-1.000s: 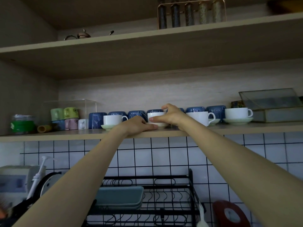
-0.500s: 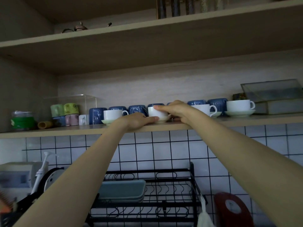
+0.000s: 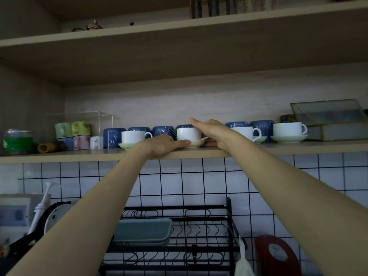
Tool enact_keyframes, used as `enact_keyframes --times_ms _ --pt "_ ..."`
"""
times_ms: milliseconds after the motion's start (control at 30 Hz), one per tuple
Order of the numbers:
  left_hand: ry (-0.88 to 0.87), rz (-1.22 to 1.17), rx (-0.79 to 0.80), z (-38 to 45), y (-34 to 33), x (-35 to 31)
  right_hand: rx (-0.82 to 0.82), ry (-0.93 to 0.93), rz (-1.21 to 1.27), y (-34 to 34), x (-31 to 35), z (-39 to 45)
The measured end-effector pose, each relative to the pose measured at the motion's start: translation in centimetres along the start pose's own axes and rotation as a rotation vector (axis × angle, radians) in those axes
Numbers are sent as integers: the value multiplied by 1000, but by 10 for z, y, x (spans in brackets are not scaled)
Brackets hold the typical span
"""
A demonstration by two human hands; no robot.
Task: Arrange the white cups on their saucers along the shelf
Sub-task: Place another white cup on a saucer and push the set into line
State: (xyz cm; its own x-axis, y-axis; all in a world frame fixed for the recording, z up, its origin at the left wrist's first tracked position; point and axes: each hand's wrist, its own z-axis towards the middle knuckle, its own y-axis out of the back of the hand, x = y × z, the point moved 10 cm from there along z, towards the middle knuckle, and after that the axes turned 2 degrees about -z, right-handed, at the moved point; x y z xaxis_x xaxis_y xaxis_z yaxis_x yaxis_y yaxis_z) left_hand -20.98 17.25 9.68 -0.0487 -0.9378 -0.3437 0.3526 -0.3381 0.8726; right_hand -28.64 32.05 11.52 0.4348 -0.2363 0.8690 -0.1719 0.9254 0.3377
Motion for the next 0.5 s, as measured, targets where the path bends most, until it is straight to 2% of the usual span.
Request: enact_keyframes --times_ms 500 --pt "72 115 6 7 5 6 -118 -52 153 10 -3 -1"
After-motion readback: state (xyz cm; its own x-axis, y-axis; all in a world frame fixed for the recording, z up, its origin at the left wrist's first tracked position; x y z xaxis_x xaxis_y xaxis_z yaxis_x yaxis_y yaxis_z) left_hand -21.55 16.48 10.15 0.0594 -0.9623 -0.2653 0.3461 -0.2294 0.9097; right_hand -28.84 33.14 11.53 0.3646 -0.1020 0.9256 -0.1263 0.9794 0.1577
